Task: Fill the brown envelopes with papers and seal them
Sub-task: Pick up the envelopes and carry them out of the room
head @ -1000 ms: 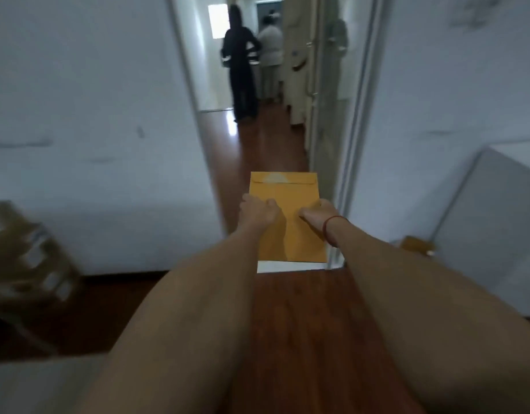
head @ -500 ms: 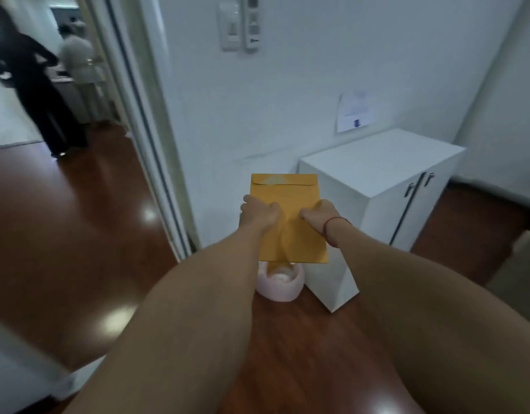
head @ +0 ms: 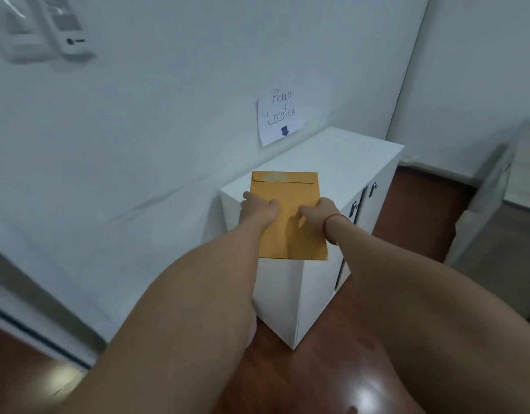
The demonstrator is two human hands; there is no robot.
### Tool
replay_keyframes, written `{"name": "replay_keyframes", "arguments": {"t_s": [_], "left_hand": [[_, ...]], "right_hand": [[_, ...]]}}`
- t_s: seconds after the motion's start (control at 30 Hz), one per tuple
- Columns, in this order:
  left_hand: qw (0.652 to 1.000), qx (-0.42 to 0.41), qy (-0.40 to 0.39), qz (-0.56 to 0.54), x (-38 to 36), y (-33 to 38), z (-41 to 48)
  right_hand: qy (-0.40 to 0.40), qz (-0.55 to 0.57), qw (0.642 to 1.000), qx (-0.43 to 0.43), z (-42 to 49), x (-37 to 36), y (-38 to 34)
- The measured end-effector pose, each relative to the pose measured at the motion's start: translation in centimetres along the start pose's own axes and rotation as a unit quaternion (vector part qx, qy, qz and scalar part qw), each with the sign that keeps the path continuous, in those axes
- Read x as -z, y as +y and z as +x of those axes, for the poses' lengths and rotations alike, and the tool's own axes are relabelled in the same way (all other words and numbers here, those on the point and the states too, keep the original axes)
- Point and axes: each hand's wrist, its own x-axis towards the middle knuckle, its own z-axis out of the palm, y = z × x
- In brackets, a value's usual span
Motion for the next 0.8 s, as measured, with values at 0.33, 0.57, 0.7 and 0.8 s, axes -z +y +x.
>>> {"name": "replay_keyframes", "arguments": {"t_s": [0.33,0.57,0.7,0.8], "left_hand": [[0.996,0.064,0.04,-0.042,-9.9,10.2,14.3],[0.98,0.16,0.067,-0.094,-14.3,12.8,23.9],[0.975,0.181,0.085,-0.101,-15.8,14.0,29.7],[0.969,0.205,0.082,-0.112,-16.8,15.4,33.3]], "right_hand": [[-0.052,-0.04,0.998,0.015,20.4,7.0,-2.1],[-0.118,-0.137,0.983,0.043,33.1,7.6,-4.2],[-0.127,-0.163,0.976,0.064,39.0,6.9,-5.6],[-0.131,-0.162,0.976,0.062,43.6,6.4,-6.5]]}}
